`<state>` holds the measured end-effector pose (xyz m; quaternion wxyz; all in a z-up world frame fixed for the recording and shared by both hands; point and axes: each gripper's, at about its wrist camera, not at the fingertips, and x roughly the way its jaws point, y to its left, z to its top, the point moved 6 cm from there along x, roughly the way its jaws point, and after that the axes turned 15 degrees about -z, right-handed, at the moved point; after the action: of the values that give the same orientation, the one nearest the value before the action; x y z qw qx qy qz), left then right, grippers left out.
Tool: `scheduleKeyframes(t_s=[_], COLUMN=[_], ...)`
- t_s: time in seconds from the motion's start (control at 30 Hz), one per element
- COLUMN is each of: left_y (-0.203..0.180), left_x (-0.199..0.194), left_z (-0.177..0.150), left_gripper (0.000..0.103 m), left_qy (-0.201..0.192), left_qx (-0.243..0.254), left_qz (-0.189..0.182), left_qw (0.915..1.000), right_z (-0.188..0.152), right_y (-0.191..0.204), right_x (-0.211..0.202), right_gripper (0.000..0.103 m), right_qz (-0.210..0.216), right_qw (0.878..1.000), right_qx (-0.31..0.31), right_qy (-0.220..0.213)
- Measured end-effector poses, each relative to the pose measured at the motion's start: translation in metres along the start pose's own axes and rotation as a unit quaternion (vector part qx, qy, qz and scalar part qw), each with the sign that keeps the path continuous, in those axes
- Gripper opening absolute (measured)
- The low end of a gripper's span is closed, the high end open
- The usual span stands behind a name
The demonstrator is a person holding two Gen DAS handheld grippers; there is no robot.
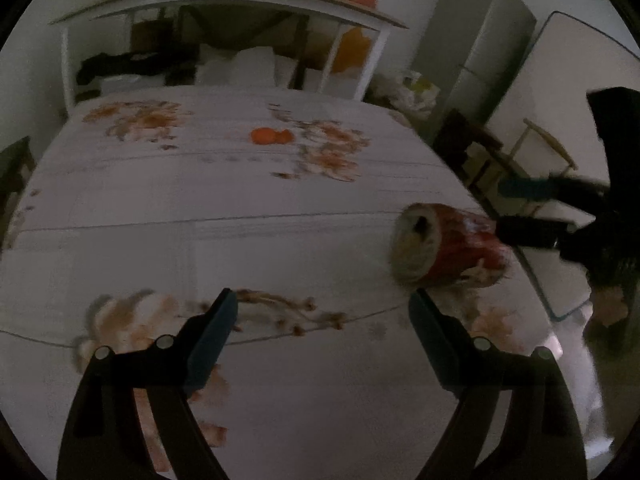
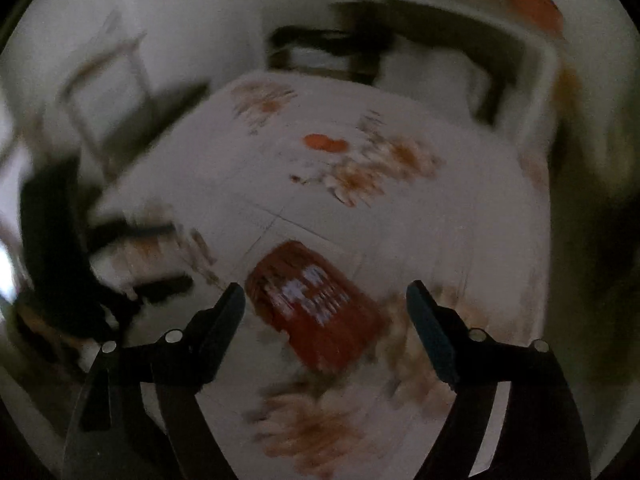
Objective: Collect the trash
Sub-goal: 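Lift the red can off the table with the right tool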
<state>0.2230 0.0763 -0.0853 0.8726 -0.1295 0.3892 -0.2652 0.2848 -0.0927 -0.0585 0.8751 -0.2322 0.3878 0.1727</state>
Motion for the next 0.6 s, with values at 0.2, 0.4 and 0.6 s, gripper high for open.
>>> scheduleKeyframes(t_s=[0.2,0.4,0.6], left_y=[0.018,0.020,0.021], left_x=[-0.014,-0.017,-0.014], left_z=[0.004,0.003,0.005], left_gripper=[0.085,0.085,0.085], left_qy=[-0.012,-0.012,-0.014], left_qx=[-0.016,-0.017,-0.017], left_qz=[0.023,0.023,0.022], left_qw=[0.9995,0.9995,0.9995], right_z=[-0.001,-0.002,0.004], right_y=[0.032,0.016,-0.013], right_x=[0.054,0.068,0.046], right_gripper=[0.077,0.068,0.067], right_qz=[-0.030,-0.014,-0.001], right_qw=[0.985,0.991,0.999], right_qx=[-0.160,-0.117,0.047], right_qy=[0.047,0.058,-0.009])
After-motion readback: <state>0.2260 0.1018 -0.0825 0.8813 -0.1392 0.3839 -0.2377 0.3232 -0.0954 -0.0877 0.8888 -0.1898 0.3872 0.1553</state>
